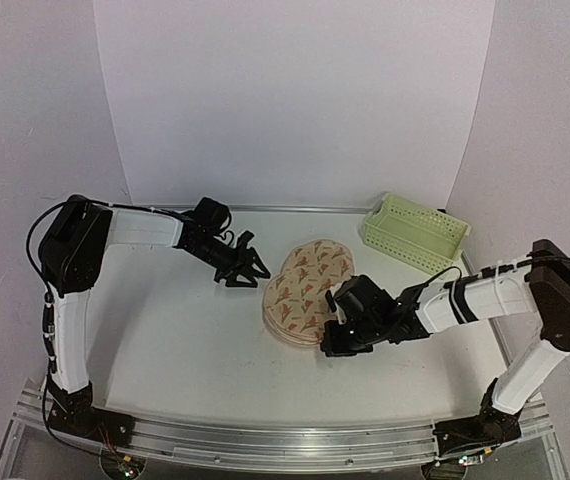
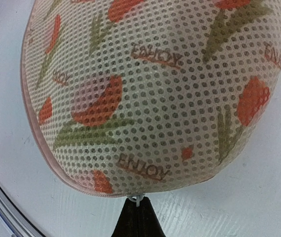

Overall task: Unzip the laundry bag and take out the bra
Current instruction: Unzip the zipper of the laundry bag, then hold the laundry bag at the center of the board.

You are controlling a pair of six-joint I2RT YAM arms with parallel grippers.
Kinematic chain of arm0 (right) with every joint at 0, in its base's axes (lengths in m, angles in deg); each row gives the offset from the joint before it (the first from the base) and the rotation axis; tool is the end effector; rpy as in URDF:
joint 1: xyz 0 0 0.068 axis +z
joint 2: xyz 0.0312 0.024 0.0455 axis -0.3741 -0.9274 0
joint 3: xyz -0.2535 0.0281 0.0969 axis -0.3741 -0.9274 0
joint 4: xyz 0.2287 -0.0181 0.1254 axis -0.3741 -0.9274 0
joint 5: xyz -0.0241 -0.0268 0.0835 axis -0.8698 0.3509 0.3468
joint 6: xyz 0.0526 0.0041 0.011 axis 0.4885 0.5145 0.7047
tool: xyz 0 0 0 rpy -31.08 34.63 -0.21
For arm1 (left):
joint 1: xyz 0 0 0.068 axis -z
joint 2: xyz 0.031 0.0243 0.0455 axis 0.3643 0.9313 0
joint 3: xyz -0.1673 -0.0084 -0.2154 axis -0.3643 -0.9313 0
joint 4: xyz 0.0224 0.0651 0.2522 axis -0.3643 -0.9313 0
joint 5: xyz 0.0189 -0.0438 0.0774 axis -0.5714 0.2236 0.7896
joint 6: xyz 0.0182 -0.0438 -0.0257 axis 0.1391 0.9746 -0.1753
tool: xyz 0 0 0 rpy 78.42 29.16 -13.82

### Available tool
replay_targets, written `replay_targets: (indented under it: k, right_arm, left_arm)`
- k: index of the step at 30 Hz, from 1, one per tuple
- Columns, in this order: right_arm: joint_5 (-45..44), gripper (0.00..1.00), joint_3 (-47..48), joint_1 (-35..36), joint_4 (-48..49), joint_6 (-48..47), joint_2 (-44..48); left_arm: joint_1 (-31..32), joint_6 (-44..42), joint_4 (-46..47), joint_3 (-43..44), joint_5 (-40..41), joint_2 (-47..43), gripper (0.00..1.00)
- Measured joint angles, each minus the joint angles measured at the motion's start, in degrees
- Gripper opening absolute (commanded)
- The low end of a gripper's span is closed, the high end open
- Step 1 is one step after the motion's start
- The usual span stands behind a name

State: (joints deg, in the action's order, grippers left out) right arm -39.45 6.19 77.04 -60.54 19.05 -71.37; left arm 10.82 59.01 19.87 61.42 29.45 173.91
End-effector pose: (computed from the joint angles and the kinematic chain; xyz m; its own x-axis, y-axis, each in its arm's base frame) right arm 0.1709 0.2469 0.1403 -0.9131 -0.1169 -0.3906 -0.2830 0.8714 0.4007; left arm 0.3598 -0.2556 0.1687 -0.9818 0.1258 -0.1425 0.1891 0.5747 -0.7962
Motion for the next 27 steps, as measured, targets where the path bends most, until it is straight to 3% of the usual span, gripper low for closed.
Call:
replay_targets:
  k: [7,17,27]
  right_arm:
    - [1.2,0.0,8.1,0.0,-0.6,0.5,-6.4]
    - [4.2,0.0,19.9,0.0,-1.6,-1.1,-14.7]
    - [5.5,0.0,22.9,0.0,-2.6,-2.1,-16.5]
  left_arm:
    - [-5.3,-1.2,-3.3,-3.1,3.2,-4.2,0.61]
    - [-4.3,-0.2,-2.8,-13.5,3.7,-14.4,0.72]
    - [-2.6,10.0,8.6,-25.5,1.9,-15.8,0.77]
